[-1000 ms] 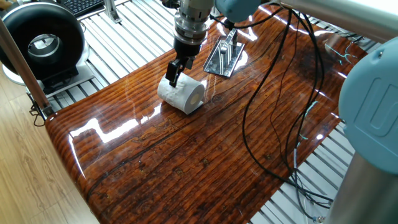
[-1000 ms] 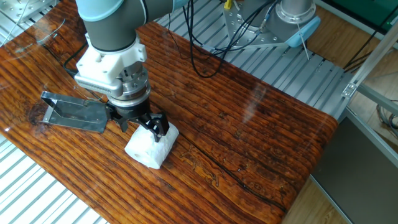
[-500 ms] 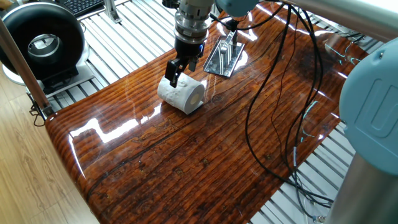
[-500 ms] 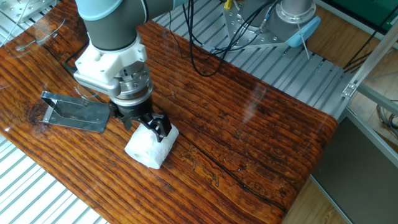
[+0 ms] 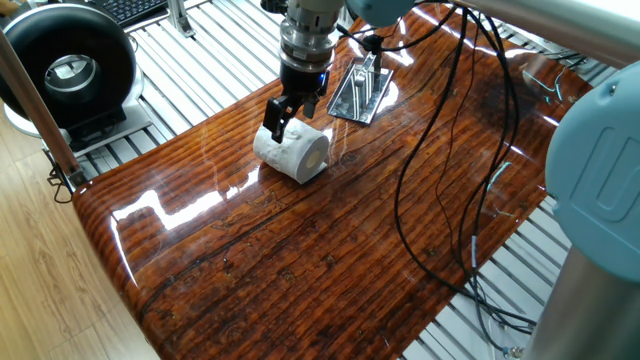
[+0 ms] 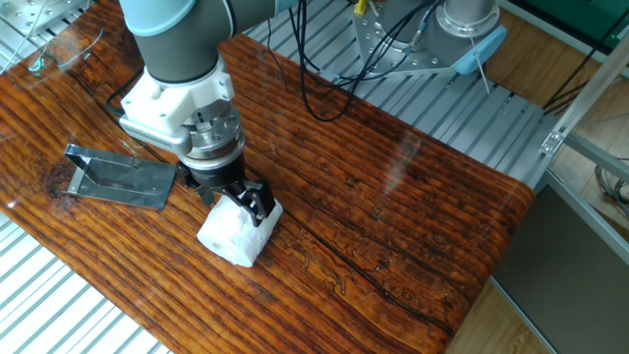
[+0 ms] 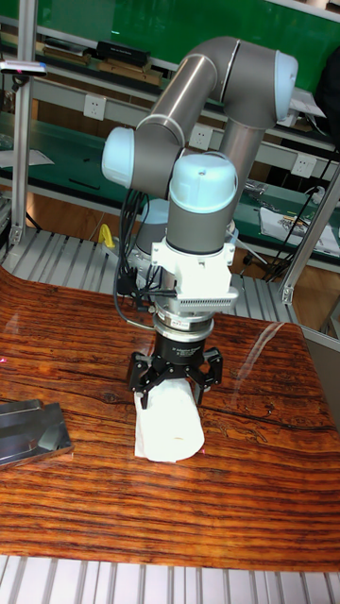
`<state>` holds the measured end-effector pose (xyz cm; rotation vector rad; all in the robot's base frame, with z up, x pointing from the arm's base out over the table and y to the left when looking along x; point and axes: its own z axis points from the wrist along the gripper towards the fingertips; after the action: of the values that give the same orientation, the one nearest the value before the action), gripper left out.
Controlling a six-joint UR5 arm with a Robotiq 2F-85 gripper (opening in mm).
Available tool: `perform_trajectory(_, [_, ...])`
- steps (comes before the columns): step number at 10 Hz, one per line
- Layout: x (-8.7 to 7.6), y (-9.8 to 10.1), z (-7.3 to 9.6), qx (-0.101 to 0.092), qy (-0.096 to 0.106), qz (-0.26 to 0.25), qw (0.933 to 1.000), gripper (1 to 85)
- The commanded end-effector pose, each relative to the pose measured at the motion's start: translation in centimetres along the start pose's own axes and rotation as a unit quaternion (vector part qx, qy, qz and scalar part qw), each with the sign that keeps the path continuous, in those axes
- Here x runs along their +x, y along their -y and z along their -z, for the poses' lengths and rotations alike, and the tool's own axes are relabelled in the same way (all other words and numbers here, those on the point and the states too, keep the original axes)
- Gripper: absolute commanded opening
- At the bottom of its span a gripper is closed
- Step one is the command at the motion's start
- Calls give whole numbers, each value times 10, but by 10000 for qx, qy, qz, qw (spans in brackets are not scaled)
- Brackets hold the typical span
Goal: Put the toilet paper on its holder
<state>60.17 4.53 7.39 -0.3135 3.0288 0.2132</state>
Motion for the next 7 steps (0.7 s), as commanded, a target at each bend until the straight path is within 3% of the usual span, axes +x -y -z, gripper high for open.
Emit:
perform_trajectory(1, [-2,-2,-2,-67,40,24,10000,850])
perform_trajectory(5, [-6,-1,-5,-63,126,138,9998,843])
perform_trajectory(7, [-6,3,-4,-2,120,120,9999,783])
